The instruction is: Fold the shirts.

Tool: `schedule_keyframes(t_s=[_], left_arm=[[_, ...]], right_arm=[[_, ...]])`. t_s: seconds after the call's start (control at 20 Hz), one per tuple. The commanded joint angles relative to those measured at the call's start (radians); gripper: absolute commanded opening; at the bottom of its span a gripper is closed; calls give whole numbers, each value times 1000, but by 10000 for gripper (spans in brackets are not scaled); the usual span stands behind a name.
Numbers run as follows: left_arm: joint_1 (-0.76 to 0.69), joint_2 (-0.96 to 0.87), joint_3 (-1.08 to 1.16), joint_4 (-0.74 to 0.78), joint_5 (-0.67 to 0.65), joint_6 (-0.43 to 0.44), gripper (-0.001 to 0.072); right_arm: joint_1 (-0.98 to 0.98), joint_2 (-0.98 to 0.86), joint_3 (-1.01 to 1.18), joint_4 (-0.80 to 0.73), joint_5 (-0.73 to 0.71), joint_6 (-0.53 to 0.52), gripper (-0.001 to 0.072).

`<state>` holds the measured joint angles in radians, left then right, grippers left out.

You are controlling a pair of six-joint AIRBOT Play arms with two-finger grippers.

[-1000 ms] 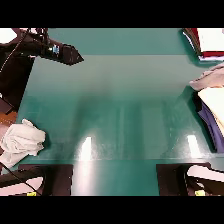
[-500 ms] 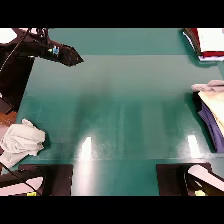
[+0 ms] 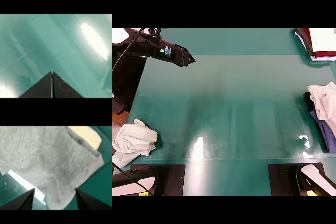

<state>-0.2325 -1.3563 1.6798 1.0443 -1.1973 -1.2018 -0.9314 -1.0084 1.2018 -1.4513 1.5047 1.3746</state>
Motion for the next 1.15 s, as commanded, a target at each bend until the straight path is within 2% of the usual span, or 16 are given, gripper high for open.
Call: schedule_keyframes(t_s=[0.0,0.1,0.25,0.35,0.45,0.5,0.8,1.1], left_arm=[[-1,0,0,0,0,6,22],[0,0,0,0,2,6,22],[0,1,0,-1,23,5,23],[-1,1,0,-5,20,5,22],[0,1,0,-6,24,5,23],[0,1,0,-6,30,5,23],[0,1,0,-6,58,5,23],[0,1,0,-6,58,5,22]], right_arm=[[-6,6,-52,-55,3,8,622],[16,6,-22,37,3,24,619],[106,6,34,278,33,24,523],[210,6,72,392,41,23,366],[339,6,116,409,41,23,117],[412,6,138,409,40,23,16],[729,6,188,401,3,19,16],[839,6,188,402,3,19,16]])
